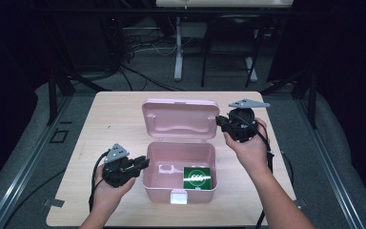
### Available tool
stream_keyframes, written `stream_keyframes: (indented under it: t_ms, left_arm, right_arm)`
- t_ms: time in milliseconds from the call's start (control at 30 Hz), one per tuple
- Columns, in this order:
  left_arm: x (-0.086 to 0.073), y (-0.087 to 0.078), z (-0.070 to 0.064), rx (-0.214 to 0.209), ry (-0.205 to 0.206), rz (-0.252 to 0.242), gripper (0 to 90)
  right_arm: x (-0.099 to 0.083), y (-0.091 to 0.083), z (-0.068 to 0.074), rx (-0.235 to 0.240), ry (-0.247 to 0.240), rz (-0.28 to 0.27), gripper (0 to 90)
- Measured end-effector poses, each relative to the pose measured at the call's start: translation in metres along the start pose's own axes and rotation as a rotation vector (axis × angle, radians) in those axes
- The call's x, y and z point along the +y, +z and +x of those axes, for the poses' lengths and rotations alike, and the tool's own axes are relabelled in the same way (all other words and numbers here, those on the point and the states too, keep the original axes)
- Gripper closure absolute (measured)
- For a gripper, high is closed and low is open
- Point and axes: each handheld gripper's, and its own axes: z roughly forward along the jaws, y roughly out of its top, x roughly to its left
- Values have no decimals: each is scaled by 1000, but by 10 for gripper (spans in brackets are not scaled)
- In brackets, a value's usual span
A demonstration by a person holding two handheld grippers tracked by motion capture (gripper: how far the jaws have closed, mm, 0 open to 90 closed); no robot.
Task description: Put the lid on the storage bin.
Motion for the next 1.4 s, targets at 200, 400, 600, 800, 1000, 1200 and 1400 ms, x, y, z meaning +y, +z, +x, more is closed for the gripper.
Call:
stream_keyframes:
  t_ms: [200, 400, 600, 800, 1000, 1200, 1400]
  left_arm:
    - [0, 0, 0, 2, 3, -3, 755]
    - [0, 0, 0, 4, 3, -4, 755]
    - [0, 0, 1, -7, -7, -4, 752]
    - [1, 2, 3, -3, -5, -8, 748]
    - [7, 0, 5, 17, 1, -39, 699]
    - [27, -9, 6, 51, 38, -106, 642]
    - [50, -17, 5, 78, 69, -157, 628]
  right_arm:
    - [-12, -6, 2, 11, 12, -57, 867]
    - [-23, -10, 8, -12, 6, -112, 866]
    - [-36, -13, 11, -17, 23, -169, 863]
    - [-38, -14, 9, 6, 23, -179, 859]
    - [-41, -15, 9, 15, 30, -193, 856]
    - [-44, -17, 10, 23, 30, -195, 852]
    - [-46, -18, 10, 29, 35, -199, 850]
